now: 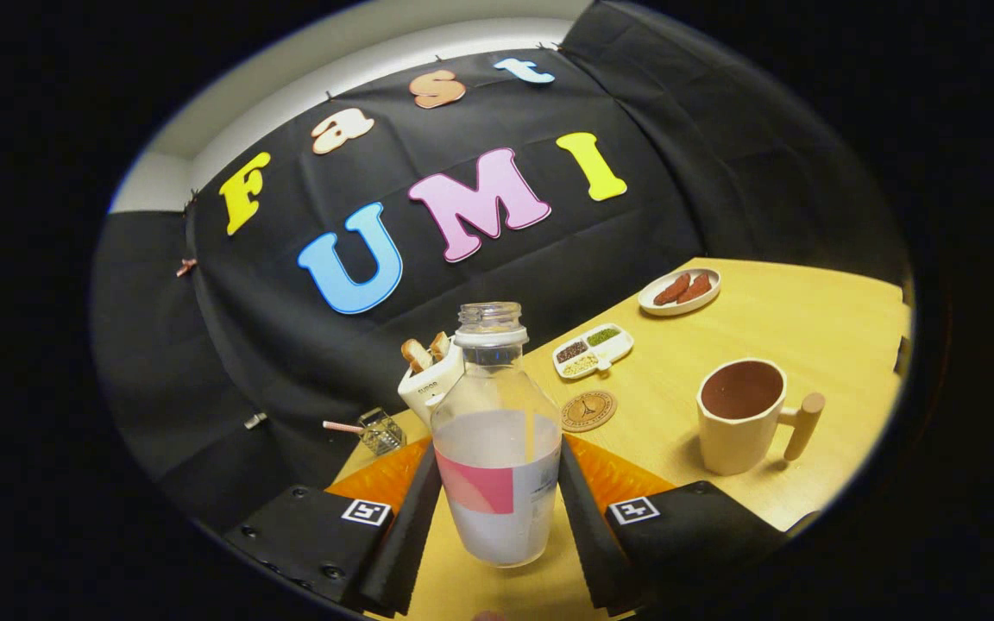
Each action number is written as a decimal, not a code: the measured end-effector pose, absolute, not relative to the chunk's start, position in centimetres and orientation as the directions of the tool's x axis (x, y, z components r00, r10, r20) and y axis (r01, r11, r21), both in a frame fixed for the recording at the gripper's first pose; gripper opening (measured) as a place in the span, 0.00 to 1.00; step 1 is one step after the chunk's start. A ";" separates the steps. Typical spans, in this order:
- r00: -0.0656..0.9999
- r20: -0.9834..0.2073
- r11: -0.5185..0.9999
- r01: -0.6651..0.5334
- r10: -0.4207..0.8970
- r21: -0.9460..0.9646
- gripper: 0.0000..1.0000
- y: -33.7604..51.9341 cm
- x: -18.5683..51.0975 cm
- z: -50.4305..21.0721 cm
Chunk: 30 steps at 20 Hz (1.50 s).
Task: Take the bottle from table, then pour the juice into the cup, finally place the bottle on the coaster
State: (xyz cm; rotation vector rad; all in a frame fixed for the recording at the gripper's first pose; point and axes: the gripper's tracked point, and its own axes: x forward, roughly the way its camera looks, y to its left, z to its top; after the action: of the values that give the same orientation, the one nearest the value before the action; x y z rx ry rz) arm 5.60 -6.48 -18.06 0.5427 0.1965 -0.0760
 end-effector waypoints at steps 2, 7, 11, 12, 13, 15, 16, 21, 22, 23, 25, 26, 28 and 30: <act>0.981 -0.193 0.797 0.115 0.002 0.593 0.76 -6.9 5.7 -17.4; 0.983 -0.184 0.645 0.133 0.012 0.753 0.76 -8.4 5.3 -17.3; 0.979 -0.202 0.524 0.153 0.036 0.837 0.76 -8.3 4.9 -18.4; 0.977 -0.210 0.506 0.162 0.038 0.847 0.76 -8.4 4.9 -18.8; 0.978 -0.205 0.487 0.164 0.033 0.858 0.76 -8.6 5.0 -18.9; 0.979 -0.203 0.447 0.171 0.025 0.878 0.76 -9.1 5.2 -19.2; 0.979 -0.203 0.423 0.174 0.024 0.889 0.76 -9.4 5.5 -19.2; 0.977 -0.214 0.313 0.205 -0.008 0.927 0.76 -10.7 5.9 -20.0; 0.977 -0.215 0.291 0.210 -0.014 0.934 0.76 -11.0 5.9 -20.1; 0.976 -0.218 0.272 0.215 -0.018 0.938 0.76 -11.1 6.0 -20.2; 0.973 -0.229 0.248 0.229 -0.028 0.941 0.76 -11.6 5.9 -20.7; 0.973 -0.230 0.234 0.232 -0.034 0.944 0.76 -12.0 5.9 -20.8; 0.971 -0.235 0.193 0.238 -0.038 0.952 0.76 -12.3 5.8 -21.2; 0.969 -0.241 0.157 0.246 -0.049 0.956 0.76 -12.9 5.7 -21.6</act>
State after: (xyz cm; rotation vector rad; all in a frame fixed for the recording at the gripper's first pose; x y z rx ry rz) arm 5.70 -12.86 -21.61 1.3994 0.1673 -0.2125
